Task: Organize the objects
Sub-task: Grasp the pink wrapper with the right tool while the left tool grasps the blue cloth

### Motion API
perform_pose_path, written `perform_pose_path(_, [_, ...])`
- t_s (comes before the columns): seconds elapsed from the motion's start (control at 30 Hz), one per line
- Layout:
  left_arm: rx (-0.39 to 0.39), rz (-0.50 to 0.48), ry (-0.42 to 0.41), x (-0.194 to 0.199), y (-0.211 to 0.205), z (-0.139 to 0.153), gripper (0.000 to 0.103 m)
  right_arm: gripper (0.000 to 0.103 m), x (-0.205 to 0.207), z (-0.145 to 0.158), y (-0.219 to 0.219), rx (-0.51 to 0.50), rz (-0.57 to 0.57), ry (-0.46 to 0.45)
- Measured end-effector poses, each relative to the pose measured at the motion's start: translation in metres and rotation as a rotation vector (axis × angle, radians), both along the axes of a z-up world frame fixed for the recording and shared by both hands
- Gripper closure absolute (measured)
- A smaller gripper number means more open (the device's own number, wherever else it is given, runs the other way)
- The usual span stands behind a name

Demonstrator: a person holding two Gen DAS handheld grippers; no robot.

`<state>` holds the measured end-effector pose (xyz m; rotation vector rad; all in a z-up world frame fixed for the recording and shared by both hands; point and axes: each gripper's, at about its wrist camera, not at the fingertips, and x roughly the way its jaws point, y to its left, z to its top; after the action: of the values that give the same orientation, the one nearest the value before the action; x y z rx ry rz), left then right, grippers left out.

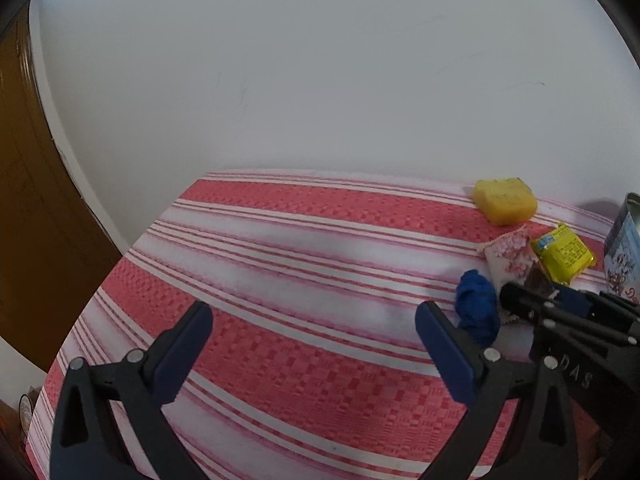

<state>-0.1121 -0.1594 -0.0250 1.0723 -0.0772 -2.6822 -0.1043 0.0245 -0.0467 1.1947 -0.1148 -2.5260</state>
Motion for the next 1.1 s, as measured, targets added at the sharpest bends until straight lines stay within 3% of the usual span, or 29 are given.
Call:
perform_pose_path(0.43, [0.047, 0.05, -0.027, -0.003, -0.013, -0.003, 0.0, 0.064, -0.009, 0.01, 0.014, -0.091, -0.032, -0.05])
perform_pose_path(0.73, [0.042, 0.038, -0.043, -0.005, -0.015, -0.004, 0.0, 0.064, -0.017, 0.011, -0.009, 0.057, -0.001, -0.013])
perform_pose_path(0.83, [0.048, 0.03, -0.049, -0.006, -0.015, -0.005, 0.0, 0.071, -0.006, 0.014, -0.001, 0.077, 0.033, 0.015])
perform_pose_path(0.87, [0.053, 0.027, -0.048, -0.006, -0.014, -0.005, 0.0, 0.083, -0.004, 0.015, 0.004, 0.047, 0.044, 0.01])
perform_pose_path(0.97, [0.078, 0.003, -0.029, -0.003, -0.012, -0.001, 0.0, 0.085, 0.009, 0.018, 0.02, -0.004, 0.045, 0.008])
perform_pose_path(1.1, [0.111, -0.05, -0.009, -0.001, -0.007, 0.002, 0.0, 0.085, 0.037, 0.032, 0.04, -0.053, 0.045, 0.085])
